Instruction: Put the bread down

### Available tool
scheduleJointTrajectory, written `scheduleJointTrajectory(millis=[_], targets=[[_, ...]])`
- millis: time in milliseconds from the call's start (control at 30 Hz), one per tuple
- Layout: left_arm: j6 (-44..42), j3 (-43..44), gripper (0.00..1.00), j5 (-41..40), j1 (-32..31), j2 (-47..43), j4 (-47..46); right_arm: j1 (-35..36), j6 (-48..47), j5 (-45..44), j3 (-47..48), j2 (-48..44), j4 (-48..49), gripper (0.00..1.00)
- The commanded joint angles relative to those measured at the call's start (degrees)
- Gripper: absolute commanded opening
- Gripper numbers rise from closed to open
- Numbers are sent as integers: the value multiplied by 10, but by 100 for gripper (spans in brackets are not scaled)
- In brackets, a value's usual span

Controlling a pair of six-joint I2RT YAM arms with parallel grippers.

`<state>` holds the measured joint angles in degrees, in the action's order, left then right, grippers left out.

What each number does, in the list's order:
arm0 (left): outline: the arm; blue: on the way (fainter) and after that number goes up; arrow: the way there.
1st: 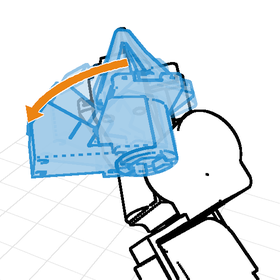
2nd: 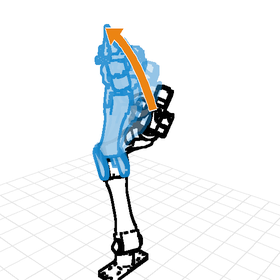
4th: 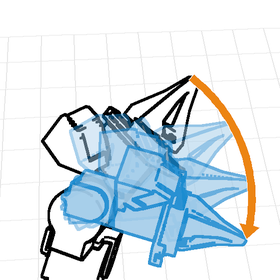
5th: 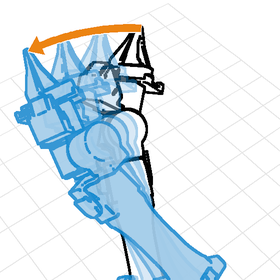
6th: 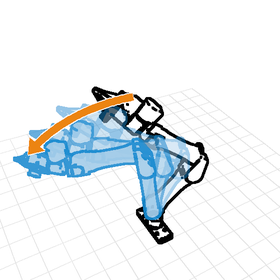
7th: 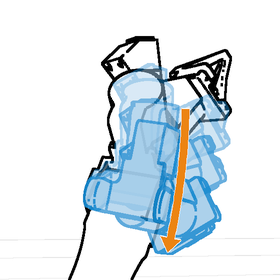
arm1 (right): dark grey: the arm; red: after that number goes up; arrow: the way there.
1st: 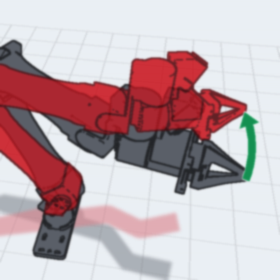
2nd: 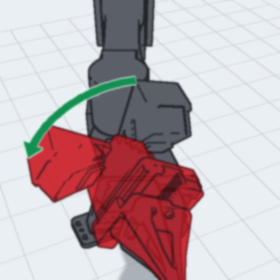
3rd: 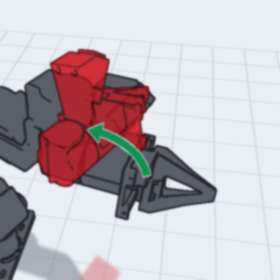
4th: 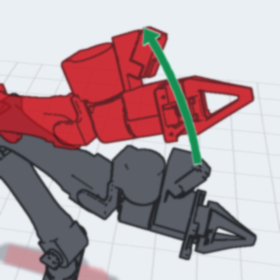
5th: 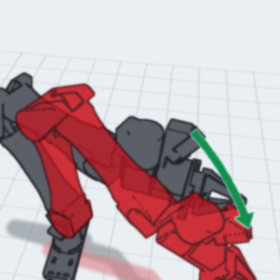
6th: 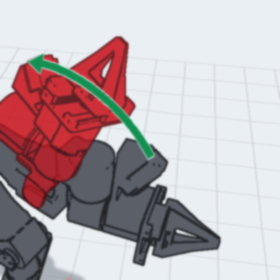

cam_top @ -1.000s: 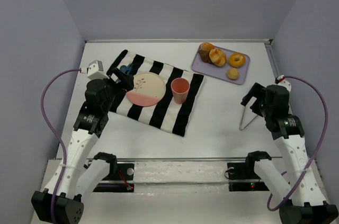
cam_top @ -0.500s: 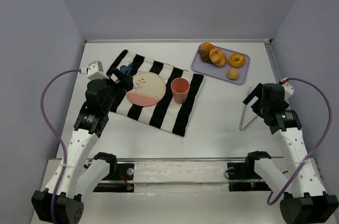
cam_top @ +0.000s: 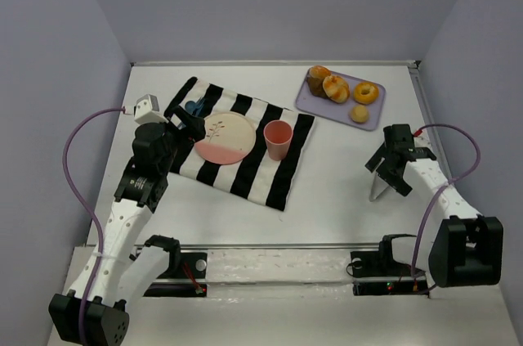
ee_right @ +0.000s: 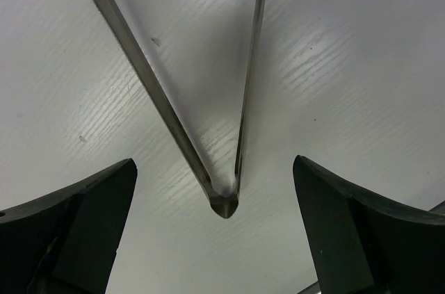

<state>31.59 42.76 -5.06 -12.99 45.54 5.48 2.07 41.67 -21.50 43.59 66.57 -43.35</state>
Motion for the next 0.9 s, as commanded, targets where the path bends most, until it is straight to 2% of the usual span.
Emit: scheduleJointTrajectory(millis=[0, 133, 367, 667, 733, 800, 867], targets=[[-9, -7, 99, -14, 5, -2, -19, -26, 2, 15, -3, 39, 73, 100], [-9, -7, 99, -22, 6, -1, -20, -52, -16, 29, 7, 108, 97, 100], [-4, -14, 99, -37, 9, -9, -34, -70, -104, 69, 42, 200, 129, 100], [7, -17, 99, -90, 12, -32, -21, -107, -115, 106, 76, 273, 125, 100], [7, -19, 99, -99, 12, -41, -20, -123, -112, 110, 73, 274, 125, 96], [9, -20, 99, -105, 13, -49, -17, -130, -110, 106, 69, 272, 123, 87], [9, -21, 99, -107, 13, -55, -16, -135, -109, 96, 69, 269, 121, 74]])
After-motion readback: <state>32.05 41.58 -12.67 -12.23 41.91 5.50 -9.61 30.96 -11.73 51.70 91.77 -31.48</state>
